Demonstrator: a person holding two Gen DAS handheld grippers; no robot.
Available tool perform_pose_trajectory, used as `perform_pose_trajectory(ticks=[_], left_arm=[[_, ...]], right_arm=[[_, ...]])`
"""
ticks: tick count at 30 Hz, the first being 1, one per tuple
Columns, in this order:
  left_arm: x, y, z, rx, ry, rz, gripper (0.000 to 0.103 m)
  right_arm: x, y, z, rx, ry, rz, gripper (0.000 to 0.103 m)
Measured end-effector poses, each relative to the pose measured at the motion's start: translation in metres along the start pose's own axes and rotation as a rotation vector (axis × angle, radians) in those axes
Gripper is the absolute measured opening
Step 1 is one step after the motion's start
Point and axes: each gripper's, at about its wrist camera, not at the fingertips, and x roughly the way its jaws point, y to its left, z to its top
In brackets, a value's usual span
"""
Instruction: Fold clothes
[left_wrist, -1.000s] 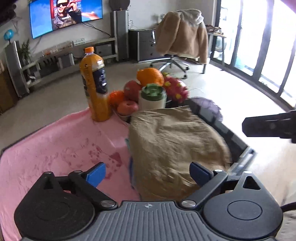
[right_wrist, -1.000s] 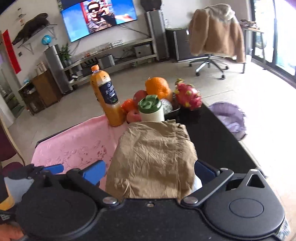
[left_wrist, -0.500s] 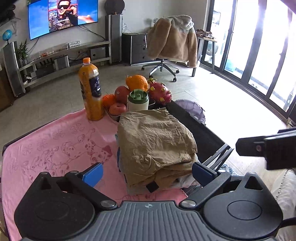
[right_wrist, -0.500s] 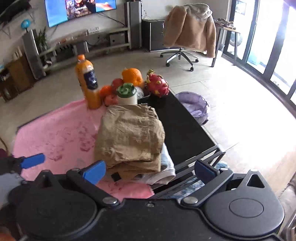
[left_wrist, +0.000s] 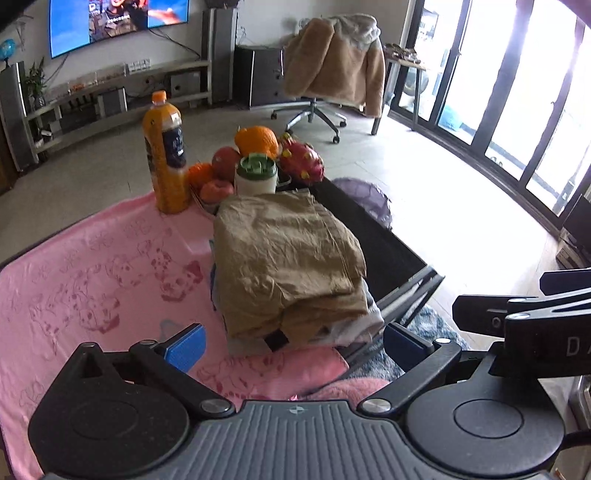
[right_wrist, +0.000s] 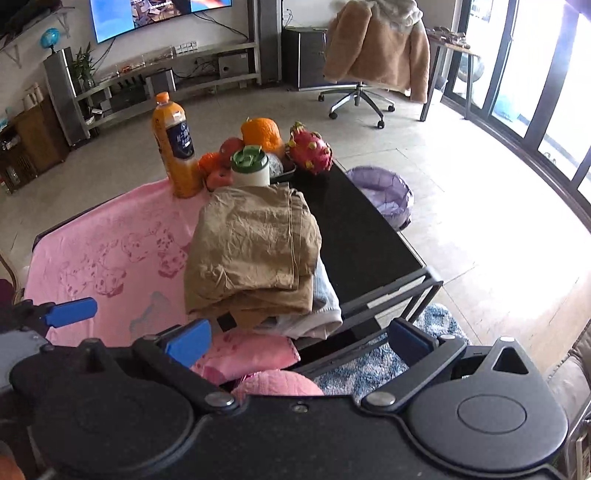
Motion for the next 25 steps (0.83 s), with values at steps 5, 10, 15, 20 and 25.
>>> perform_pose_trajectory(ticks=[5,10,15,20,25], left_arm=[[-0.001,-0.006,-0.007,0.000,0.017,0.013,0.102],[0.000,-0.005,-0.015,-0.013,0.056,0.001,0.102],[0.002,-0.007,-0.020,-0.010,0.071,0.005,0.102],[0.002,-0.007,-0.022,-0.018,0.080,0.000,0.102],[-0.002,-0.007,-0.023,-0.012,0.041,0.026,0.102]], right_arm=[[0.000,-0.002,-0.008,0.007,0.008,-0.002,0.103],[0.001,-0.002,-0.018,0.011,0.022,-0.002,0.103],[0.001,-0.003,-0.024,0.020,0.032,-0.006,0.103],[0.002,-0.003,-0.027,0.025,0.039,-0.002,0.103],[0.001,0.000,-0.026,0.023,0.028,-0.001,0.103]])
